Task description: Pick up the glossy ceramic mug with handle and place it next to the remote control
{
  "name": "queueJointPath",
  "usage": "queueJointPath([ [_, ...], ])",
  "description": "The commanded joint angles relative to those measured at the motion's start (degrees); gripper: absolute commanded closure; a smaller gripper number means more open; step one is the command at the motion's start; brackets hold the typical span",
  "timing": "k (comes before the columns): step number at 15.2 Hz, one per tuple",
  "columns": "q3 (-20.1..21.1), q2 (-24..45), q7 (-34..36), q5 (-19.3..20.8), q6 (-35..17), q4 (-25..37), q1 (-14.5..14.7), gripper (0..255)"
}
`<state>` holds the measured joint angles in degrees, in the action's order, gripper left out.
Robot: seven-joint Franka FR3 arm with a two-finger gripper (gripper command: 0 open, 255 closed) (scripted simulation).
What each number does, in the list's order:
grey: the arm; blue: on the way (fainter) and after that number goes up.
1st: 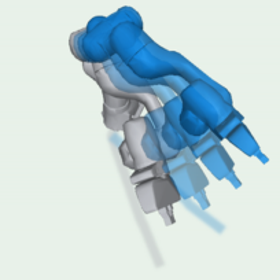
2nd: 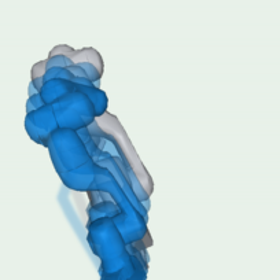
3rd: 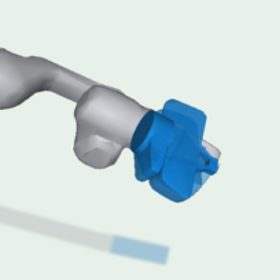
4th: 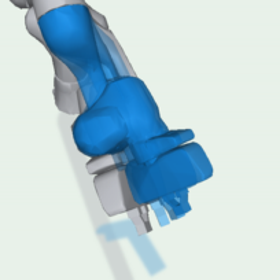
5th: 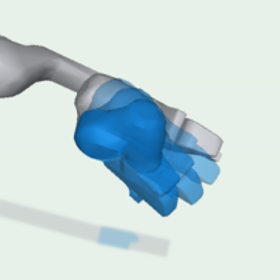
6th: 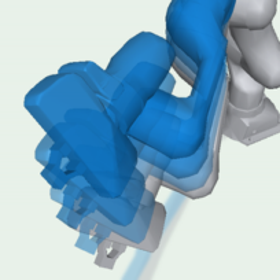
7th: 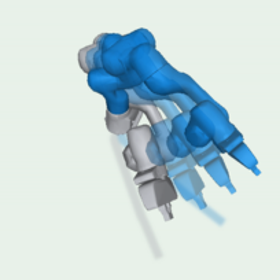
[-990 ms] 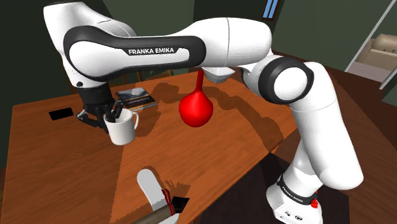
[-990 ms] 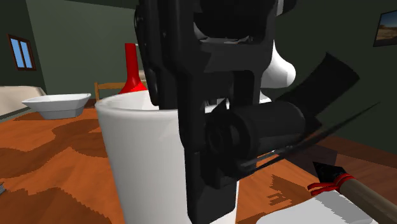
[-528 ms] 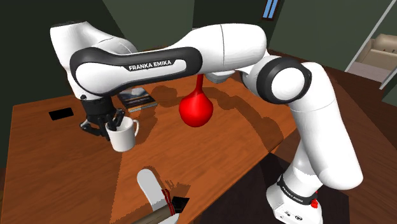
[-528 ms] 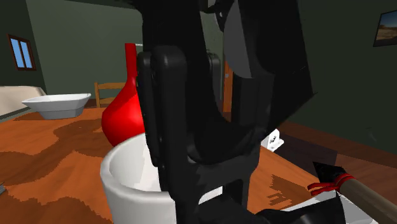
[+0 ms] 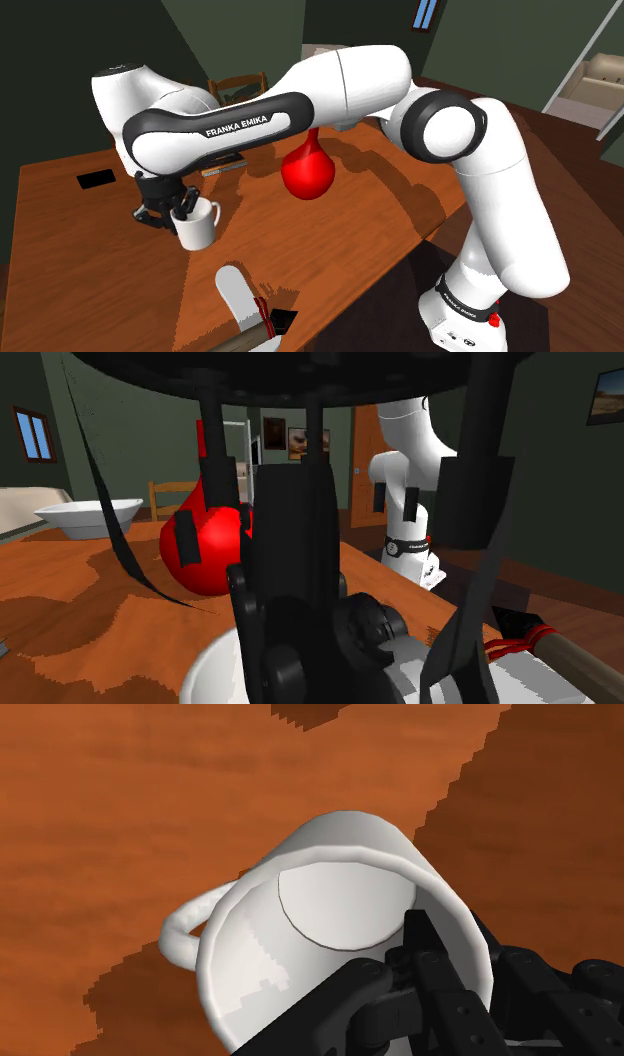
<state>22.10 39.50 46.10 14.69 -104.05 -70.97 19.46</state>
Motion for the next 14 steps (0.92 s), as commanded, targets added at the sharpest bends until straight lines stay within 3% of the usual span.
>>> queueJointPath([
  [1, -0.1, 0.3, 0.1, 0.1, -1.3, -1.0, -0.1, 255],
  [10, -0.1, 0.5, 0.2, 0.2, -1.9, -1.4, -0.1, 255],
  [11, -0.1, 0.5, 0.2, 0.2, -1.9, -1.4, -0.1, 0],
  [14, -0.1, 0.5, 0.2, 0.2, -1.9, -1.4, -0.1, 0],
])
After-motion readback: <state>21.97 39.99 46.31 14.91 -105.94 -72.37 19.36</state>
